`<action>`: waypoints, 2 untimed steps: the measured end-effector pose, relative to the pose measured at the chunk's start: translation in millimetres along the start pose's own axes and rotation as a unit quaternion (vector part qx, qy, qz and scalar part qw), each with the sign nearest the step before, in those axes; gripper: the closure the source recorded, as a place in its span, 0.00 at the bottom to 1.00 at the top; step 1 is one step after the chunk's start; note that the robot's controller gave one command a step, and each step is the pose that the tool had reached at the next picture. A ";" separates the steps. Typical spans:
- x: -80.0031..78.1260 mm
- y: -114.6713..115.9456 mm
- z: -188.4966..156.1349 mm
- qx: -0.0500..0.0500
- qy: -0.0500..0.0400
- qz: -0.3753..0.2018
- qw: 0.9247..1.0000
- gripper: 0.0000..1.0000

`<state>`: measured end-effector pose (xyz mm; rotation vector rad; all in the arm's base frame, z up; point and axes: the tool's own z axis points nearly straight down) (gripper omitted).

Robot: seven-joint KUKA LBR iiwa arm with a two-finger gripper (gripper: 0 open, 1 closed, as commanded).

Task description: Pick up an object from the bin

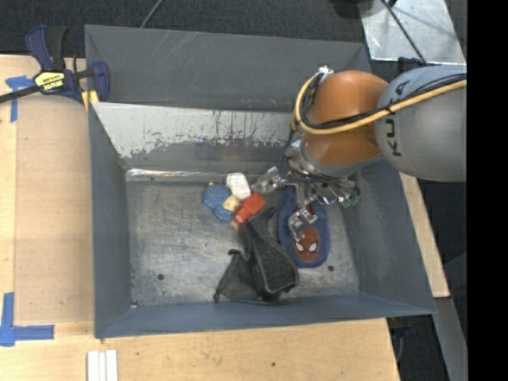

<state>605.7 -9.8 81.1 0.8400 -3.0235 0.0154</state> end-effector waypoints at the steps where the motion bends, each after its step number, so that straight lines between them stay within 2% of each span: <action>1: 1.8 -1.4 -1.8 -0.001 0.000 0.004 1.000 1.00; 2: 1.5 -6.2 -155.9 -0.001 -0.009 0.016 1.000 1.00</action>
Offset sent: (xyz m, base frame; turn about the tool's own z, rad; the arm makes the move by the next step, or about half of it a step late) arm 0.0000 0.0000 0.0000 0.0000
